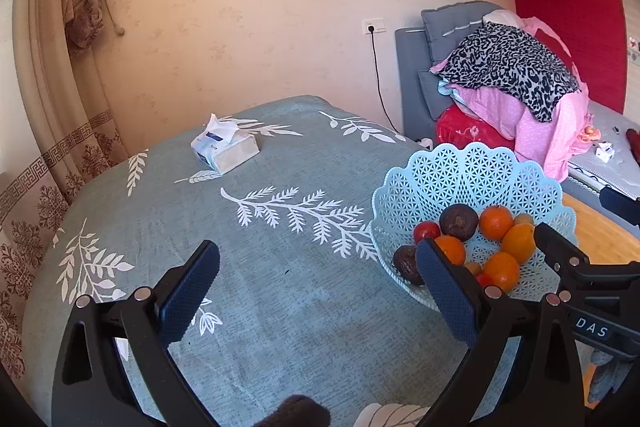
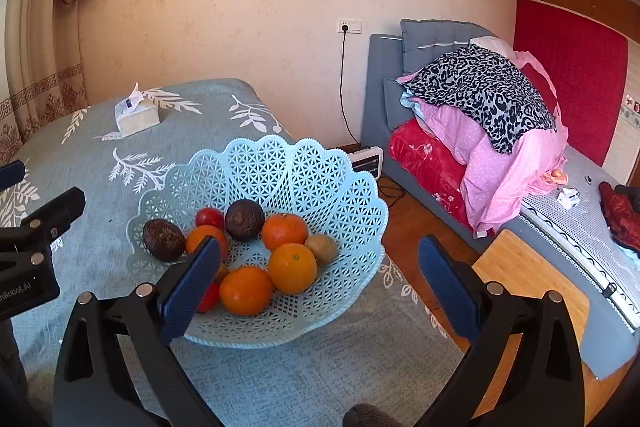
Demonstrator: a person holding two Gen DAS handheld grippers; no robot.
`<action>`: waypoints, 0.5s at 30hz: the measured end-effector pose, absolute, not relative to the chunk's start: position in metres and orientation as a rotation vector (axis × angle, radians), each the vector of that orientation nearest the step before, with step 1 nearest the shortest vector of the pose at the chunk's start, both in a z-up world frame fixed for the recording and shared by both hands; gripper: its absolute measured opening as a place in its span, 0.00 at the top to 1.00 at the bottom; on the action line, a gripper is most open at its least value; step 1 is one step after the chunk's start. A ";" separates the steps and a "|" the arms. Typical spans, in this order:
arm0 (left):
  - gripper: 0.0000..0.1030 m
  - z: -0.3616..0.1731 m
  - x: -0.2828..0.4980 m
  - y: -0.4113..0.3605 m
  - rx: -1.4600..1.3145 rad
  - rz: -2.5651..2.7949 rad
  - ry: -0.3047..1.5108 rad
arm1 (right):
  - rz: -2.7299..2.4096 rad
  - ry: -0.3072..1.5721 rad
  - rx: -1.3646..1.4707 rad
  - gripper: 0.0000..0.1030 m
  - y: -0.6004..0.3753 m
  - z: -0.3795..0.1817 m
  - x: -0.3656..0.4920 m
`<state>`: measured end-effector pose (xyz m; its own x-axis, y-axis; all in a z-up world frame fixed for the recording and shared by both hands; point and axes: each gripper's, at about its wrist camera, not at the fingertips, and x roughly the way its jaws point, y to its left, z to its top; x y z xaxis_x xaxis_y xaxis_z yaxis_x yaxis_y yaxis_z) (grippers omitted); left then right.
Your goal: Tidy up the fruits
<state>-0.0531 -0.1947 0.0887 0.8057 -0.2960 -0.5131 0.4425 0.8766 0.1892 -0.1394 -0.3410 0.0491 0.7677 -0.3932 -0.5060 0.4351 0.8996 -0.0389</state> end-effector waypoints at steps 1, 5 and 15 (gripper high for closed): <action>0.05 0.088 -0.053 -0.194 0.312 -0.399 0.493 | -0.449 0.532 0.077 0.03 -0.340 0.049 -0.139; 0.05 0.087 -0.056 -0.194 0.322 -0.393 0.490 | -0.451 0.526 0.059 0.03 -0.336 0.050 -0.140; 0.05 0.082 -0.057 -0.198 0.345 -0.389 0.499 | -0.459 0.528 0.043 0.03 -0.336 0.048 -0.140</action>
<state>-0.0567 -0.1983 0.0822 0.8083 -0.2736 -0.5214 0.4384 0.8707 0.2227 -0.1399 -0.3358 0.0478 0.7651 -0.4111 -0.4955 0.4329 0.8982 -0.0767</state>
